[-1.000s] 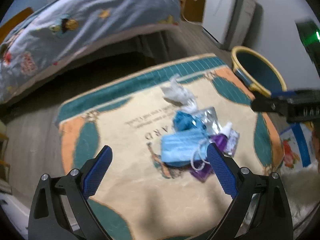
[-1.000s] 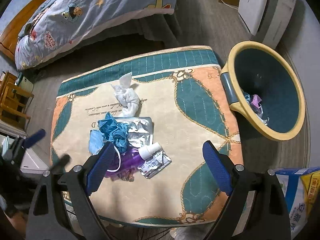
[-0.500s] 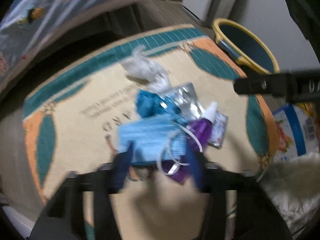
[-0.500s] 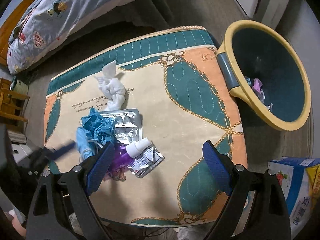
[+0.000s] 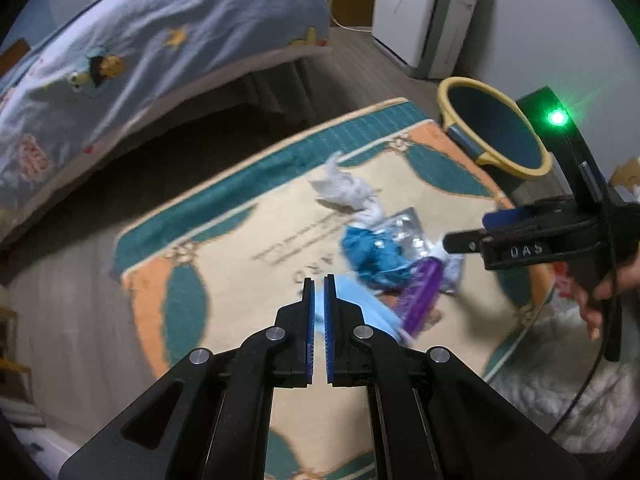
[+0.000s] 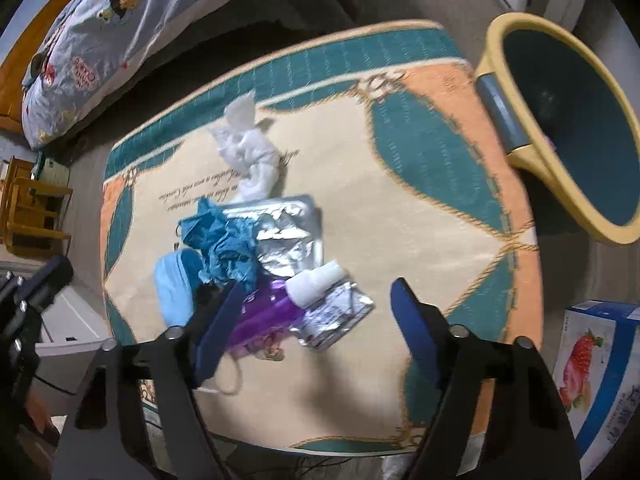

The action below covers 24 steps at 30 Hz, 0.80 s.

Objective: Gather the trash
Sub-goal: 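Grasp the purple spray bottle with the right gripper while the left grasps the blue mask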

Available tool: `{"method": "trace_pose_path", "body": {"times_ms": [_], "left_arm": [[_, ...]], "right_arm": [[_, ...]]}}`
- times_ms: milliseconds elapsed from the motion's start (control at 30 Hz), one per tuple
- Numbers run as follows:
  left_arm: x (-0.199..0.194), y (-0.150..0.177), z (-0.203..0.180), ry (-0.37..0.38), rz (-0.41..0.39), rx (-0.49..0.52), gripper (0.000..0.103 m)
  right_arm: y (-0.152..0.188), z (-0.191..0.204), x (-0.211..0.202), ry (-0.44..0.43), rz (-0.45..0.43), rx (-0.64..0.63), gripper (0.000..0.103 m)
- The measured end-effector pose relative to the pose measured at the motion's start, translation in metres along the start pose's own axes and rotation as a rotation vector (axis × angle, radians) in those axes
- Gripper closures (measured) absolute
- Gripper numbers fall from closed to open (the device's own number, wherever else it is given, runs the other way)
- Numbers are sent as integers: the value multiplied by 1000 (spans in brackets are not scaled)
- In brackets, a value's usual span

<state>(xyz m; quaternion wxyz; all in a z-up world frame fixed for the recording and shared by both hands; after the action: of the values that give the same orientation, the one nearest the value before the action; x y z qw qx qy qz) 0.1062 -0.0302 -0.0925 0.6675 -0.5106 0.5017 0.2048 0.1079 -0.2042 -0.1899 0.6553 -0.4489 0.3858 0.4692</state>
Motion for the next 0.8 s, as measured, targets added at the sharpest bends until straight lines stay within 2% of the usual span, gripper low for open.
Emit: {"method": "trace_pose_path", "body": {"times_ms": [67,133,267,467,533,567,600,633,700,800], "left_arm": [[6,2,4,37,3,-59,98],[11,5,2,54,13,-68,98],[21,12,-7,57,48,-20,98],[26,19,-6,57,71,-42,98],[32,24,-7,63,95,-53,95],[36,27,-7,65,110,-64,89],[39,29,-8,68,119,-73,81],[42,31,-8,74,127,-84,75],[48,35,-11,85,136,-110,47],[61,41,-18,97,162,-126,41]], "right_arm": [[4,3,9,-4,26,6,40],[7,4,15,-13,46,27,50],[9,4,29,-43,75,91,56],[7,2,43,-87,83,174,61],[8,2,47,-87,92,178,64],[6,3,46,-80,79,167,66],[5,4,45,-80,71,164,78],[5,3,44,-79,68,166,78],[4,5,38,-88,53,170,78],[0,11,30,-93,26,149,78]]}}
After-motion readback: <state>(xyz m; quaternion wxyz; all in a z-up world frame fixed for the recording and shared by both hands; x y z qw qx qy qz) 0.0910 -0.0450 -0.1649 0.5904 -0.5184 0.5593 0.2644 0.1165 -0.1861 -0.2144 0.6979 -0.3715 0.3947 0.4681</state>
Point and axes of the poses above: each gripper's, at about its wrist camera, not at the fingertips, and x roughly the way its jaws point, z to its left, y to its underside, the point moved 6 cm from there along x, roughly the way its jaws point, and after that the axes turned 5 degrees about -z, right-handed, at the moved point
